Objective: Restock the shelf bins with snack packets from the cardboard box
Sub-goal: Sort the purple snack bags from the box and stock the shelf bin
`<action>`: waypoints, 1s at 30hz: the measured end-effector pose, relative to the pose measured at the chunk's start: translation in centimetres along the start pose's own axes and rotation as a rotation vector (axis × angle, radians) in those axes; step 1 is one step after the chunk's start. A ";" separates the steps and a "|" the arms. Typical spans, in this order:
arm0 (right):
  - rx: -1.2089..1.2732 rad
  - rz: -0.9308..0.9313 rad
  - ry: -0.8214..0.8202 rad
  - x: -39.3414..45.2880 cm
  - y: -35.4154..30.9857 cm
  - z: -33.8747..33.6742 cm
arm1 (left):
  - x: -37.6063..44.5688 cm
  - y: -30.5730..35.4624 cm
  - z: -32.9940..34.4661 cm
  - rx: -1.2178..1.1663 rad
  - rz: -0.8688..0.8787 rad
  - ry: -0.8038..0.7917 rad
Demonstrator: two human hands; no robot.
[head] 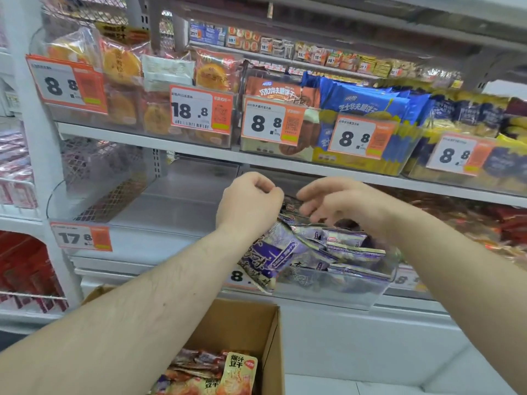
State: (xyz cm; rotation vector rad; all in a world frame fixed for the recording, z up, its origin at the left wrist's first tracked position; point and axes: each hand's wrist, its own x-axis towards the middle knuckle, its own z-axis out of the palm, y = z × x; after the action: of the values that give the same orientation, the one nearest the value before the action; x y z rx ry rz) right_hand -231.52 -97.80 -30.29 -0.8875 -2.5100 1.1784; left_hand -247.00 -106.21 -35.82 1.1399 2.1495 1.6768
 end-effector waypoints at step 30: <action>0.631 0.166 0.407 -4.2 14.9 -0.4 | 1.9 -3.3 11.7 1.179 0.422 -0.558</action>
State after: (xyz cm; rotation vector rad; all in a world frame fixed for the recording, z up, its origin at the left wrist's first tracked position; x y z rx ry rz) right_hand -221.70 -92.72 -41.10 -1.0286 -1.6232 1.5263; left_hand -243.10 -96.48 -42.19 2.0744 2.5146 -0.1242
